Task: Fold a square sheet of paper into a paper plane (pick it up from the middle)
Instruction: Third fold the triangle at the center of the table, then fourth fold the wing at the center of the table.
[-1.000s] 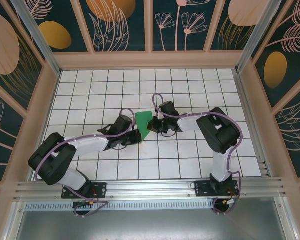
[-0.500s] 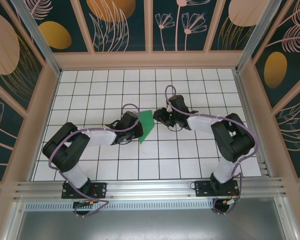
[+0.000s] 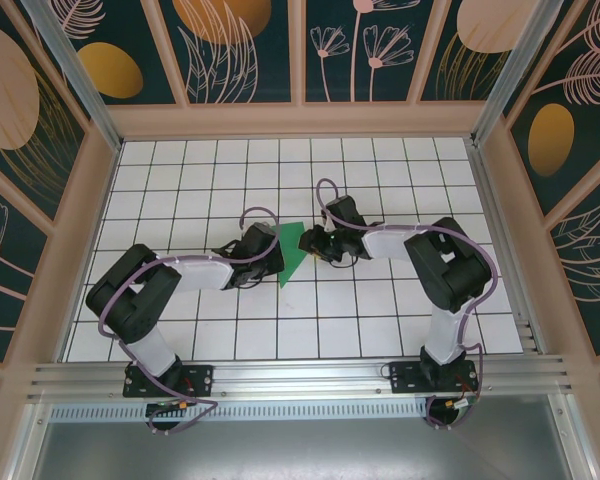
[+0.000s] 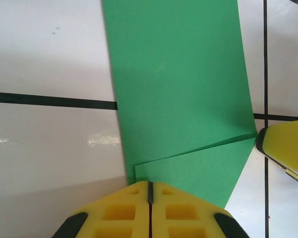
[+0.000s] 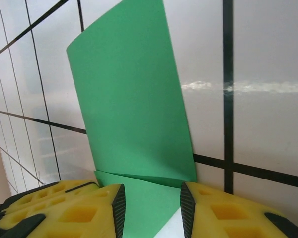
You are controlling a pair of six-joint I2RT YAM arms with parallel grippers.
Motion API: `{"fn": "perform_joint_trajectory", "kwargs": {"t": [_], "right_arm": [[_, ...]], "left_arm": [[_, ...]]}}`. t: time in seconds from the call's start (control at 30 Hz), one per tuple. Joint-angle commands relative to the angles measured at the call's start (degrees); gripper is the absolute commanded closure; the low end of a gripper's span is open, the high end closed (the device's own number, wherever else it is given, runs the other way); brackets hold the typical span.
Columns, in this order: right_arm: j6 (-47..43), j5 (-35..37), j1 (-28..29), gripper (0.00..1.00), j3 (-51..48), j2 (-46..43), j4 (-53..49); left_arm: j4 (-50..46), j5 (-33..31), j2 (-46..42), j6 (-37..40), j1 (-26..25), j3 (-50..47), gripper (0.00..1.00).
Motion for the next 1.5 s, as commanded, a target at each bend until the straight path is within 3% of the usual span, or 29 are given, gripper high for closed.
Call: {"fn": "perform_joint_trajectory", "kwargs": {"t": [0.0, 0.2, 0.53, 0.83, 0.93, 1.13, 1.47], "right_arm": [[-0.24, 2.33, -0.15, 0.61, 1.43, 0.31, -2.52], [0.7, 3.05, -0.58, 0.58, 0.28, -0.33, -2.0], [-0.32, -6.31, 0.7, 0.64, 0.58, 0.82, 3.52], [0.56, -9.43, 0.61, 0.86, -0.18, 1.86, 6.92], [0.74, -7.03, 0.43, 0.93, -0.52, -0.09, 6.31], [2.41, 3.0, 0.13, 0.98, -2.2, -8.35, 2.82], [16.91, 15.0, 1.72, 0.98, -5.58, -13.86, -2.39]], "left_arm": [[-1.0, -1.63, -1.5, -0.76, -0.29, -0.47, 0.91], [-1.4, -2.06, -1.3, -0.73, -0.27, -0.29, 0.9], [-2.2, -2.75, -2.16, -0.51, -0.28, -0.15, 0.89], [-4.98, -4.84, -6.83, 0.7, -0.29, -0.51, 0.84], [-5.67, -5.81, -9.04, 1.4, -0.29, -0.91, 0.78], [-3.07, -6.03, -13.74, 4.49, -0.23, -2.78, 0.57], [11.44, 5.36, -14.71, 15.9, -0.29, -7.22, 0.34]]}}
